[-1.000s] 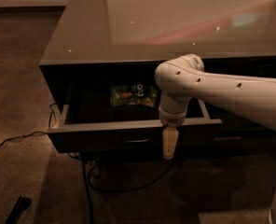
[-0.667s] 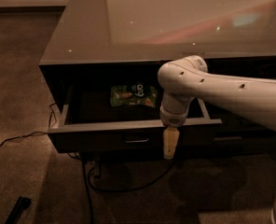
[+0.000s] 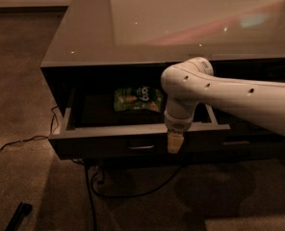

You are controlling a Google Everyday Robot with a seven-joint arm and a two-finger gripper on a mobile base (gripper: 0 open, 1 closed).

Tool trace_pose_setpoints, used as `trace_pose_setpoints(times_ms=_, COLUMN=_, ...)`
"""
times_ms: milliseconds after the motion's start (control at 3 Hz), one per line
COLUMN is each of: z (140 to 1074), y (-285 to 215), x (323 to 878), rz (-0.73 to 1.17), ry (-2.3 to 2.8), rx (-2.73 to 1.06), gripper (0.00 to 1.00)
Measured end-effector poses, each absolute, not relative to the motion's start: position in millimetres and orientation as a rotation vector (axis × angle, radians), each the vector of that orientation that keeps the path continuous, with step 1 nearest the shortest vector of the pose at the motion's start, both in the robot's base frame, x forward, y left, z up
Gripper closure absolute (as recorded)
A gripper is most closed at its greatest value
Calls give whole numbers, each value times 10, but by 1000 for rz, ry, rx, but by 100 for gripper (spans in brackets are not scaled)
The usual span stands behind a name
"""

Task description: Open top drawer

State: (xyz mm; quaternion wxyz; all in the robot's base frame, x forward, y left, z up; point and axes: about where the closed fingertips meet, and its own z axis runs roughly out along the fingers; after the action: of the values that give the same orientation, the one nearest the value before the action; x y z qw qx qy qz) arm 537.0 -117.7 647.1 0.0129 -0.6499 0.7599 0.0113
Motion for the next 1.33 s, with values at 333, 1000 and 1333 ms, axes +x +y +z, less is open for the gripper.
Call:
trace_pose_setpoints(times_ms=333, z=6532, y=-1256, x=5282, rz=0, ry=2395, rx=-2014, gripper=65)
trace_pose_setpoints(times_ms=1000, z=6597, y=-1328, x=5185, rz=-31, ry=2418, rx=-1998, gripper=75)
trace_pose_setpoints(times_ms=1333, z=6542, y=-1310, x=5167, rz=-21, ry=2406, rx=-2054, gripper=51)
